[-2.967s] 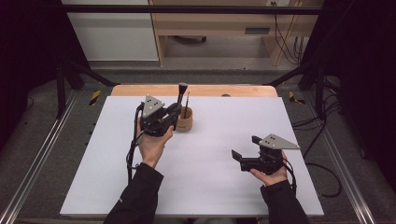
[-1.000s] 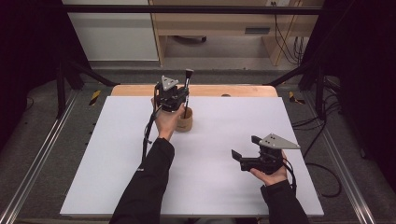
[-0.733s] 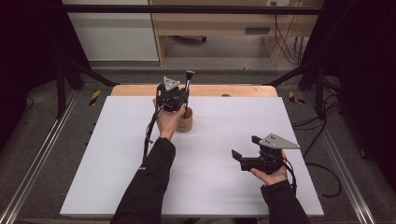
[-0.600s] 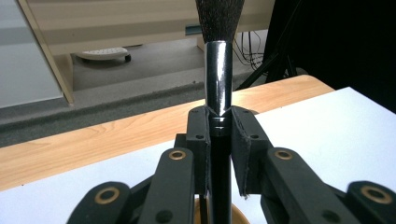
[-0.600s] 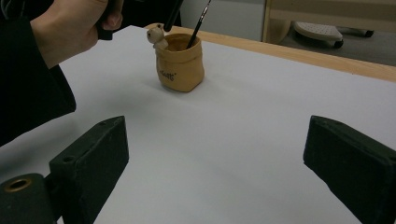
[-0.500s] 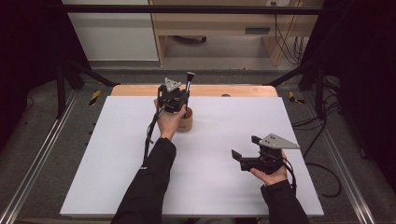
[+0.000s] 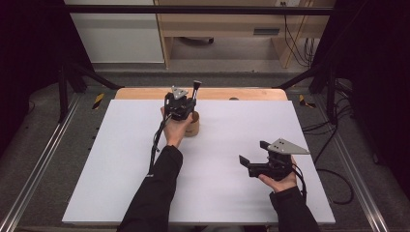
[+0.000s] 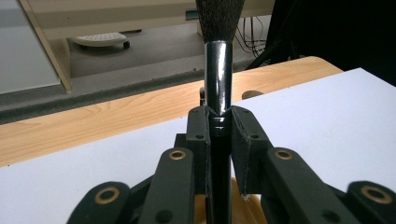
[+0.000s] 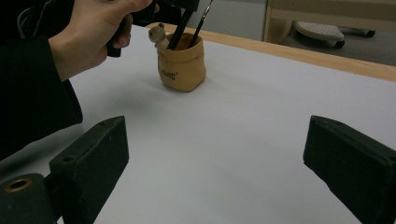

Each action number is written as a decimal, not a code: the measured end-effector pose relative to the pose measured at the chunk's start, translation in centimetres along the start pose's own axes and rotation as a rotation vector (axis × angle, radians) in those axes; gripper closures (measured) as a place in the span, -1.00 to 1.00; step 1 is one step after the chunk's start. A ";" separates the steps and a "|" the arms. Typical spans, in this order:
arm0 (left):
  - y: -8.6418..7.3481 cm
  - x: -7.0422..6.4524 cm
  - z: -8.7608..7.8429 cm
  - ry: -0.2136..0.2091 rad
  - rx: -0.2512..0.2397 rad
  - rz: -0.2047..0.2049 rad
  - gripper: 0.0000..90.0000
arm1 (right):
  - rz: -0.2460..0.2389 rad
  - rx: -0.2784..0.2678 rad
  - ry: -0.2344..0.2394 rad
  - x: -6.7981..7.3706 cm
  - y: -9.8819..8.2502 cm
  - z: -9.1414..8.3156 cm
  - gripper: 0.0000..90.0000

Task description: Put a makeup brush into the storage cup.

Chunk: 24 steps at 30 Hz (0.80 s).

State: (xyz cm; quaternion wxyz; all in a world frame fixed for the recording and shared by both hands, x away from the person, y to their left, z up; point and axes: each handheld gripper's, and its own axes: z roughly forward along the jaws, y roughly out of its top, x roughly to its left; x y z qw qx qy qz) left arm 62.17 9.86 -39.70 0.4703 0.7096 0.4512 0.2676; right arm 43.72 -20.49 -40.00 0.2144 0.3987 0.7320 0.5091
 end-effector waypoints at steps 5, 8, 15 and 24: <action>-0.4 -0.1 -0.2 -0.002 -0.001 0.004 0.73 | -0.007 0.003 0.000 0.0 0.0 0.0 -0.84; -0.7 -0.3 -0.1 -0.005 0.000 0.014 0.73 | -0.008 0.005 0.000 0.0 0.0 0.0 -0.84; -1.4 -0.3 -0.3 0.004 0.010 0.020 0.73 | -0.008 0.003 0.003 0.1 0.0 0.0 -0.84; -2.2 -0.5 -0.6 0.002 0.026 0.034 0.73 | -0.007 0.001 0.002 0.3 0.0 0.1 -0.83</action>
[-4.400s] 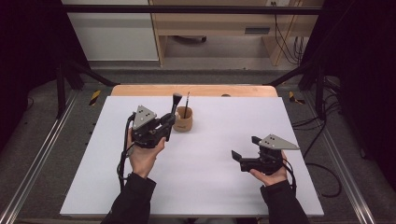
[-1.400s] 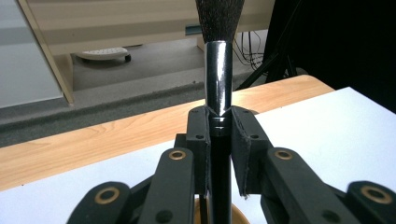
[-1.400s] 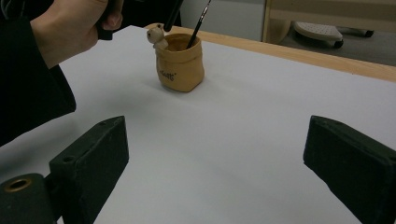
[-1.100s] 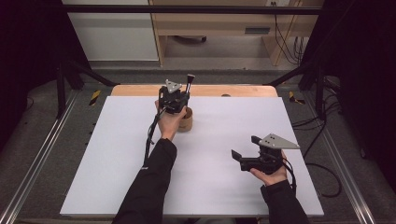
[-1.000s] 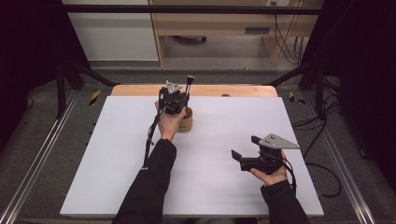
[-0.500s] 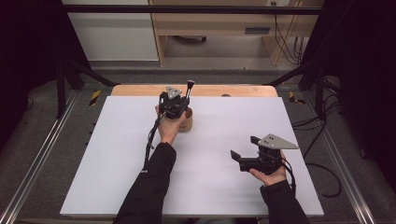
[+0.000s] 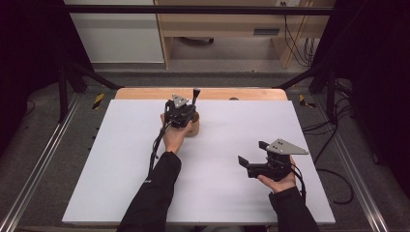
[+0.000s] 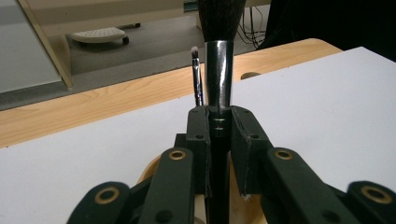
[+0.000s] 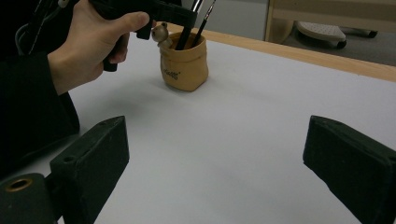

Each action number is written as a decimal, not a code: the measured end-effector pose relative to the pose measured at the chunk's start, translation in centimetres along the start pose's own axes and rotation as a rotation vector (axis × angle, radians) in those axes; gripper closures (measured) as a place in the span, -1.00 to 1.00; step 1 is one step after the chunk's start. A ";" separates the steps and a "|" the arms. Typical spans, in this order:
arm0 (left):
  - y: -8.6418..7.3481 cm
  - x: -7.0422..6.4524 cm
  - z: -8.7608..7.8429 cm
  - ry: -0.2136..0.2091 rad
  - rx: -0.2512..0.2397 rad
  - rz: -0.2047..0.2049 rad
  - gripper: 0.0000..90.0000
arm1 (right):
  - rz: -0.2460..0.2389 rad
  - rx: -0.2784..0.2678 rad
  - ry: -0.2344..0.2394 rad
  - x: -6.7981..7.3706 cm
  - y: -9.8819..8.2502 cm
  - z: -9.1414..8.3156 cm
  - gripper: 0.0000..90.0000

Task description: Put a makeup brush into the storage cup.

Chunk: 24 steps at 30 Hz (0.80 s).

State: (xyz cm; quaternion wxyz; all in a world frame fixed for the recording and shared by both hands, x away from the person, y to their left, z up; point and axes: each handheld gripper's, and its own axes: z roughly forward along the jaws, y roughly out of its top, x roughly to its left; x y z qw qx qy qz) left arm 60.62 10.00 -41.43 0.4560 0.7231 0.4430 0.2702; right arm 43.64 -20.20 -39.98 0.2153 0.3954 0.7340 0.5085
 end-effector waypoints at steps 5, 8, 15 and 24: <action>-0.5 -0.2 -0.1 0.000 0.014 0.005 0.73 | -0.009 0.003 0.002 0.1 0.0 0.0 -0.83; -0.8 -0.3 -0.2 -0.002 0.025 0.011 0.73 | -0.009 0.003 0.002 0.1 0.0 0.0 -0.83; -1.2 -0.5 -0.2 -0.001 0.053 0.018 0.73 | -0.013 0.000 0.003 0.3 0.1 0.0 -0.83; -1.4 -0.7 -1.7 0.000 0.053 0.036 0.71 | -0.016 0.002 -0.003 0.3 0.1 0.1 -0.83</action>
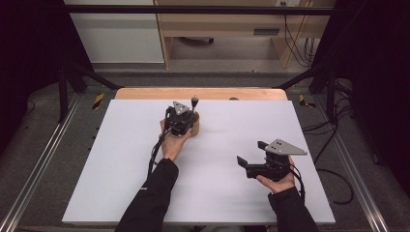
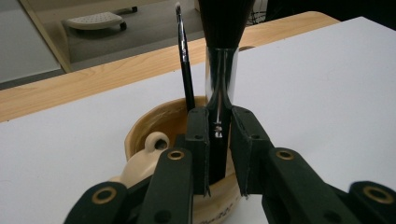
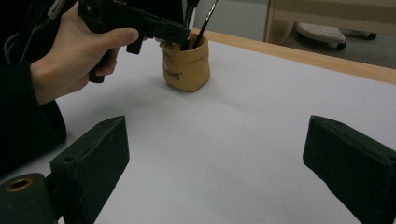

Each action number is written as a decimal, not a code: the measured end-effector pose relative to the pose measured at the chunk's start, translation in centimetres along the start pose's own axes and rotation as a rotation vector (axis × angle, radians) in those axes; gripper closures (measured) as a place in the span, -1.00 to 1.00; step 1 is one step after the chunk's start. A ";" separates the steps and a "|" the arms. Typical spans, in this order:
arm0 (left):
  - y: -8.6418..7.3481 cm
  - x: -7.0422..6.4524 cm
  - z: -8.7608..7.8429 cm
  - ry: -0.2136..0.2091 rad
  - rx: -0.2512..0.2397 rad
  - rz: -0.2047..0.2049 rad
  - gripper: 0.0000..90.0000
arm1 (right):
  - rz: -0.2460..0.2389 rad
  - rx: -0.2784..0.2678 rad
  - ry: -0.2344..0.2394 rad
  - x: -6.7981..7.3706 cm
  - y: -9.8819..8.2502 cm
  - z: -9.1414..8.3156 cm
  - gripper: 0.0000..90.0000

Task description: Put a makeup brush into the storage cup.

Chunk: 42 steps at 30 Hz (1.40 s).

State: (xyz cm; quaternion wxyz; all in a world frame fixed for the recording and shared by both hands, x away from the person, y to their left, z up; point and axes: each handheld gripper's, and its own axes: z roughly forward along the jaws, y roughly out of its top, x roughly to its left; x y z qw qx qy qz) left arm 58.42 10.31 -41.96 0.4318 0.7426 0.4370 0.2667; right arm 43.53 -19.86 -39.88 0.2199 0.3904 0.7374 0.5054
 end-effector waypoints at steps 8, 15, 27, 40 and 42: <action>0.0 0.4 -2.6 -0.037 -0.035 -0.022 0.41 | -0.002 -0.002 -0.005 0.0 0.0 -0.1 -0.83; -0.8 1.2 -5.8 -0.103 -0.085 -0.051 0.12 | -0.002 -0.008 -0.012 -0.1 0.1 -0.2 -0.84; -2.0 1.3 -9.8 -0.192 -0.130 0.003 -0.28 | -0.006 -0.020 -0.018 -0.1 0.2 -0.5 -0.84; -4.2 1.4 -12.9 -0.203 -0.112 0.050 -0.59 | 0.001 -0.025 -0.024 -0.3 0.3 -0.8 -0.85; -4.4 1.6 -13.4 -0.201 -0.107 0.053 -0.63 | -0.001 -0.027 -0.026 -0.3 0.3 -0.9 -0.85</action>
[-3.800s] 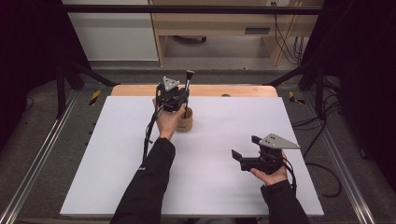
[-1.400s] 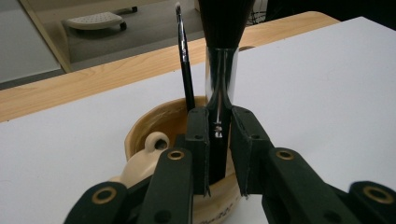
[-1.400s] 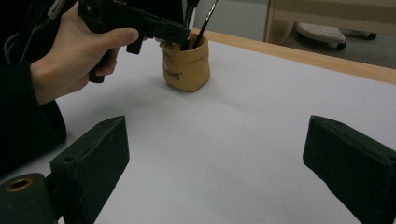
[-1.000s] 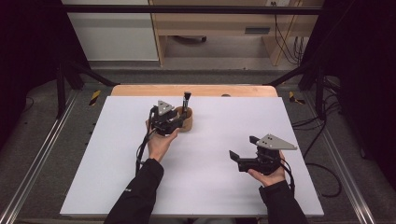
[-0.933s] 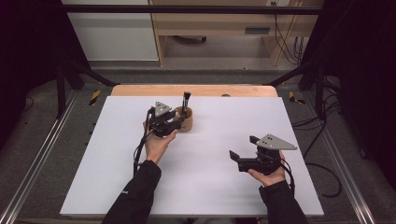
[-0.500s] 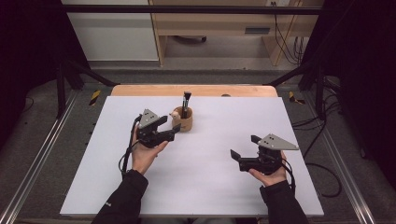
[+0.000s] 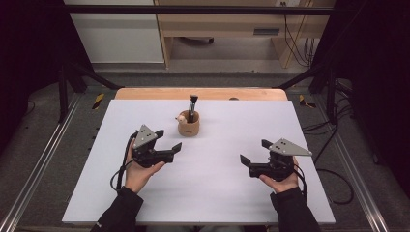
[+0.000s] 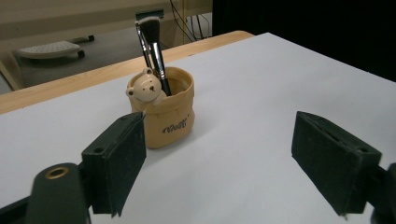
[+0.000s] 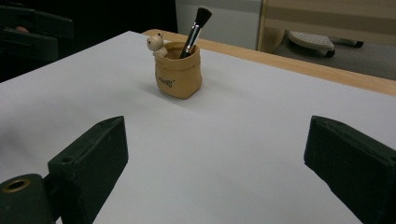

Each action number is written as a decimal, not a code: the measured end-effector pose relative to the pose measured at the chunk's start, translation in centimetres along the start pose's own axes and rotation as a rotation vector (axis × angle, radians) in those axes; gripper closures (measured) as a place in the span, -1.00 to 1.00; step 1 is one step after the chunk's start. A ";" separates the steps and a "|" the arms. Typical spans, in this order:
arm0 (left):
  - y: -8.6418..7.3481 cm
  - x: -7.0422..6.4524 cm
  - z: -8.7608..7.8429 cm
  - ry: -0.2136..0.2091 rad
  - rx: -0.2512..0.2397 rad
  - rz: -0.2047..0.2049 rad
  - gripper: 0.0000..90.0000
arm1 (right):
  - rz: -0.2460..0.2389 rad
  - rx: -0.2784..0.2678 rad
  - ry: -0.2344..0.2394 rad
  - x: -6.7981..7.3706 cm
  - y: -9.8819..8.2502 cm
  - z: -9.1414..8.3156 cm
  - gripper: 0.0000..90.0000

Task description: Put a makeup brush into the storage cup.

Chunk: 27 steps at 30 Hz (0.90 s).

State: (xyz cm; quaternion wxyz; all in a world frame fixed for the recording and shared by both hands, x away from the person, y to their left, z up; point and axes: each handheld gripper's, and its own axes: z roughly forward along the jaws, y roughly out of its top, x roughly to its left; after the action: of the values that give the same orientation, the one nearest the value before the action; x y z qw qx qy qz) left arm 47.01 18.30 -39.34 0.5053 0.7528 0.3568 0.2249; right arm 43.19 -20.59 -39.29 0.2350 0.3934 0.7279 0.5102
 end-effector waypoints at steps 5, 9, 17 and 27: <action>-0.6 0.1 -1.2 0.006 0.003 -0.003 -0.70 | 0.003 0.002 -0.002 -0.1 0.0 -0.1 -0.85; -1.4 0.2 -2.0 0.016 0.012 -0.007 -0.75 | 0.006 0.002 -0.004 -0.1 0.0 -0.1 -0.85; -3.0 1.2 -3.2 0.046 0.026 -0.045 -0.80 | 0.004 0.008 -0.004 -0.1 -0.1 -0.1 -0.86; -4.3 2.4 -4.6 0.092 0.015 -0.095 -0.85 | 0.008 0.018 -0.006 -0.3 -0.5 -0.1 -0.87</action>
State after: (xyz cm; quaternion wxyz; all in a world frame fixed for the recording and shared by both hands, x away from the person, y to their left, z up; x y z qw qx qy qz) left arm 44.03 23.90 -41.55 0.4928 0.7278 0.4166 0.2321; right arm 43.15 -20.96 -39.70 0.2314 0.4000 0.7301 0.5033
